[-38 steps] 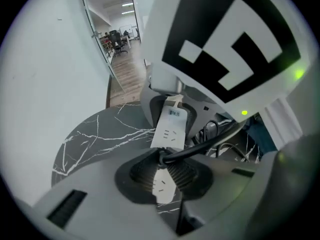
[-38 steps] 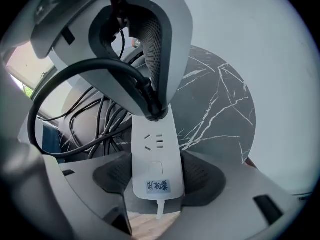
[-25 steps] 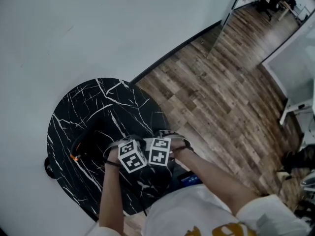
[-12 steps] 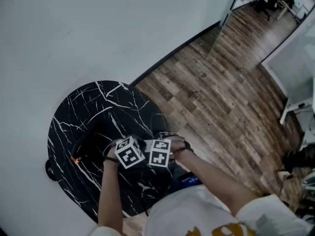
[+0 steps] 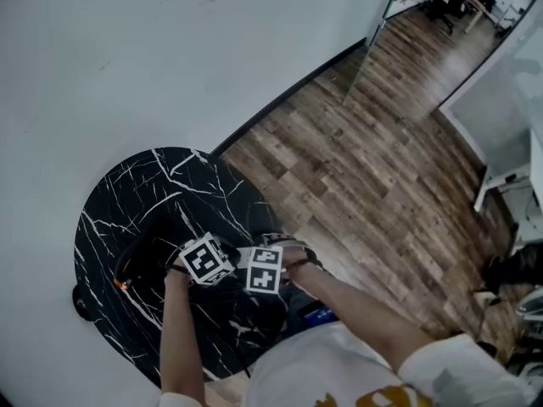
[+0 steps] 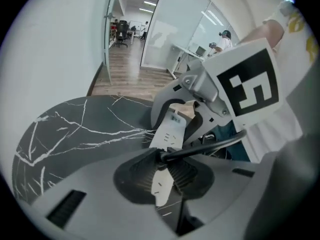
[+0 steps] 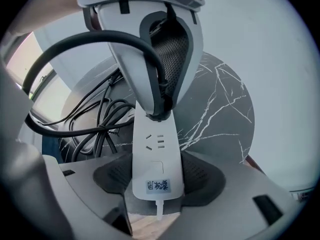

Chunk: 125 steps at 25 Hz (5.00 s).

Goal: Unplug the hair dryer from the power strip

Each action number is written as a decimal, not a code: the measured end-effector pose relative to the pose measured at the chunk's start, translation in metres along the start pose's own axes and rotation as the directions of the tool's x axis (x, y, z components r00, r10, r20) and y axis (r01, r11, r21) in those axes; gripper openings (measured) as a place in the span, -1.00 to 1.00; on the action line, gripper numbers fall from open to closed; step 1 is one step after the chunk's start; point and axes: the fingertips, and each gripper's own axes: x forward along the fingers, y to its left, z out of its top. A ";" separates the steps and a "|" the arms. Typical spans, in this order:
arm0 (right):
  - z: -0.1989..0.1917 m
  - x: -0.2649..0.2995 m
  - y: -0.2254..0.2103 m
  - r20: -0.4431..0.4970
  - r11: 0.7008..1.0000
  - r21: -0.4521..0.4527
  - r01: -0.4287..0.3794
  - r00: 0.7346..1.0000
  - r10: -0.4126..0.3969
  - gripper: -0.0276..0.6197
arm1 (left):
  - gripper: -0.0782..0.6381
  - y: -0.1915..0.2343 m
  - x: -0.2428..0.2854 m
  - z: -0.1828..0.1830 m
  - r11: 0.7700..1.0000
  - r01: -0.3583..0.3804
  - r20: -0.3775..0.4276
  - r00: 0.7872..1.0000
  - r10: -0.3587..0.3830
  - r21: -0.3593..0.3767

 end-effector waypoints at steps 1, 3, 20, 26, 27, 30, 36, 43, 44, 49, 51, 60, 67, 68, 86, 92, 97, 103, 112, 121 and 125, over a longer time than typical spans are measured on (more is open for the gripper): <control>0.000 0.000 -0.001 -0.002 1.000 0.003 0.001 1.000 -0.001 -0.07 | -0.62 -0.001 -0.001 0.002 0.999 -0.025 -0.008 1.000 0.025 0.024; 0.001 0.000 -0.001 -0.003 1.000 0.005 0.002 1.000 -0.002 -0.07 | -0.63 -0.003 0.002 -0.003 0.992 -0.114 -0.020 0.993 0.115 0.046; -0.002 -0.003 -0.001 0.022 1.000 0.013 0.002 1.000 -0.002 -0.07 | -0.60 0.000 -0.004 0.005 0.996 0.086 -0.002 0.996 -0.086 -0.023; 0.000 -0.001 -0.001 0.009 1.000 0.009 0.007 1.000 -0.007 -0.07 | -0.64 -0.005 0.003 -0.005 0.945 -0.315 0.035 0.949 0.313 0.093; 0.000 -0.001 0.000 0.010 1.000 0.005 0.008 1.000 -0.008 -0.07 | -0.64 -0.005 0.004 -0.005 0.938 -0.338 0.045 0.941 0.335 0.081; 0.000 -0.002 0.001 0.029 1.000 -0.001 0.004 1.000 -0.004 -0.07 | -0.64 -0.005 0.006 -0.007 0.970 -0.234 0.012 0.972 0.234 0.065; 0.001 -0.002 0.001 0.043 1.000 0.016 0.002 0.999 -0.003 -0.07 | -0.61 0.000 -0.003 0.004 0.994 0.109 -0.059 0.992 -0.109 -0.013; 0.000 -0.001 0.000 0.027 1.000 0.014 0.003 1.000 -0.003 -0.07 | -0.64 -0.004 0.002 -0.001 0.941 -0.324 0.003 0.946 0.325 0.101; 0.000 -0.001 0.000 0.027 1.000 0.009 0.001 1.000 -0.001 -0.07 | -0.64 -0.004 0.002 -0.002 0.915 -0.390 0.014 0.920 0.391 0.099; 0.000 -0.001 0.002 0.028 1.000 0.005 0.000 1.000 0.000 -0.07 | -0.64 -0.005 0.006 -0.008 0.960 -0.269 -0.049 0.961 0.273 0.074; -0.001 -0.002 0.001 0.030 1.000 0.010 0.003 1.000 -0.003 -0.07 | -0.64 0.002 0.003 -0.005 0.989 -0.133 -0.089 0.986 0.138 0.064; -0.001 -0.001 0.001 0.031 1.000 0.021 0.002 1.000 -0.003 -0.07 | -0.62 -0.002 -0.005 0.007 0.997 0.072 -0.109 0.992 -0.067 0.041; -0.002 -0.001 0.002 0.042 1.000 0.000 0.010 0.999 -0.010 -0.07 | -0.64 -0.009 0.001 -0.001 0.955 -0.283 -0.067 0.955 0.289 0.084; -0.003 -0.001 0.002 0.046 1.000 -0.003 0.014 0.999 -0.014 -0.07 | -0.64 -0.009 0.002 -0.001 0.950 -0.306 -0.052 0.950 0.309 0.059; -0.002 -0.001 0.001 0.099 1.000 0.030 0.008 0.995 -0.011 -0.07 | -0.62 -0.003 -0.005 0.011 0.996 -0.089 -0.012 0.996 0.089 -0.018; -0.003 -0.001 0.002 0.095 0.999 0.031 0.008 0.995 -0.011 -0.07 | -0.62 -0.008 0.001 -0.001 0.961 -0.271 -0.038 0.961 0.273 0.057; 0.002 -0.003 0.002 0.095 0.999 0.032 0.008 0.995 -0.011 -0.07 | -0.62 -0.007 -0.003 -0.001 0.948 -0.311 -0.054 0.947 0.315 0.068; 0.001 -0.002 0.001 0.095 1.000 0.029 0.004 0.995 -0.007 -0.07 | -0.63 -0.018 -0.007 -0.006 0.972 -0.235 -0.059 0.970 0.235 0.010; -0.003 -0.001 0.001 0.107 0.999 0.033 -0.003 0.994 -0.001 -0.07 | -0.63 -0.021 -0.017 -0.032 0.935 -0.319 0.021 0.945 0.326 -0.157; 0.000 -0.009 -0.004 0.140 0.993 0.115 -0.006 0.990 -0.010 -0.07 | -0.58 -0.035 -0.005 -0.075 0.875 -0.342 0.050 0.923 0.381 -0.342; 0.016 -0.024 -0.002 0.206 0.994 0.105 0.005 0.978 -0.026 -0.07 | -0.46 -0.032 0.002 -0.081 0.844 -0.352 0.039 0.915 0.401 -0.404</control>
